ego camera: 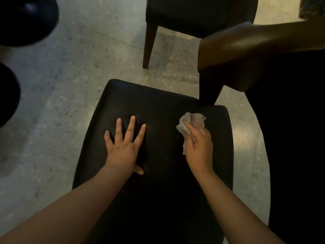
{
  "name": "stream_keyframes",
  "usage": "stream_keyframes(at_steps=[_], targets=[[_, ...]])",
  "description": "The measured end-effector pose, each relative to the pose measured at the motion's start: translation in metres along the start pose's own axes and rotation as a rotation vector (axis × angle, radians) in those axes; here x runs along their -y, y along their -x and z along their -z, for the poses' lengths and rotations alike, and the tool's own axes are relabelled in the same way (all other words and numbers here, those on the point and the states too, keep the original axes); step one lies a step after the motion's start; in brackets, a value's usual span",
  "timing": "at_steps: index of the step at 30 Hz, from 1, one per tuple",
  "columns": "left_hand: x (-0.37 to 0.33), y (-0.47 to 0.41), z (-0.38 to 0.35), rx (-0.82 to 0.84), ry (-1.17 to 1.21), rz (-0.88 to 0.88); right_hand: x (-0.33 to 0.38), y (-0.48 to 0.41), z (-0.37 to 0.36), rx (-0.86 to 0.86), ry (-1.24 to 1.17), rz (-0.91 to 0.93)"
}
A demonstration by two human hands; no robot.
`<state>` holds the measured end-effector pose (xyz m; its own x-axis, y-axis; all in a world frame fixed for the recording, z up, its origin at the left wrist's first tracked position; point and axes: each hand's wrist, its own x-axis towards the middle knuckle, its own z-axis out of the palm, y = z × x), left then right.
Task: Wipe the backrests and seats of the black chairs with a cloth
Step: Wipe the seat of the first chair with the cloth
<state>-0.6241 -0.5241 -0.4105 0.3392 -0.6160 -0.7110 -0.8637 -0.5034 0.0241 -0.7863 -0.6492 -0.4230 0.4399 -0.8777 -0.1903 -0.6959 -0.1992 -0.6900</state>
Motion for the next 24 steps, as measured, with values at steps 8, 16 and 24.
stream_keyframes(at_steps=[8, 16, 24], targets=[[0.001, -0.001, 0.001, -0.002, 0.010, -0.008, -0.005, -0.073, -0.002, -0.033, 0.198, 0.020], [0.001, -0.001, 0.000, 0.004, 0.009, -0.008, 0.012, -0.019, 0.006, 0.156, -0.079, -0.024], [0.002, -0.001, 0.000, -0.001, 0.012, -0.013, 0.022, -0.084, -0.008, 0.069, 0.168, 0.028]])
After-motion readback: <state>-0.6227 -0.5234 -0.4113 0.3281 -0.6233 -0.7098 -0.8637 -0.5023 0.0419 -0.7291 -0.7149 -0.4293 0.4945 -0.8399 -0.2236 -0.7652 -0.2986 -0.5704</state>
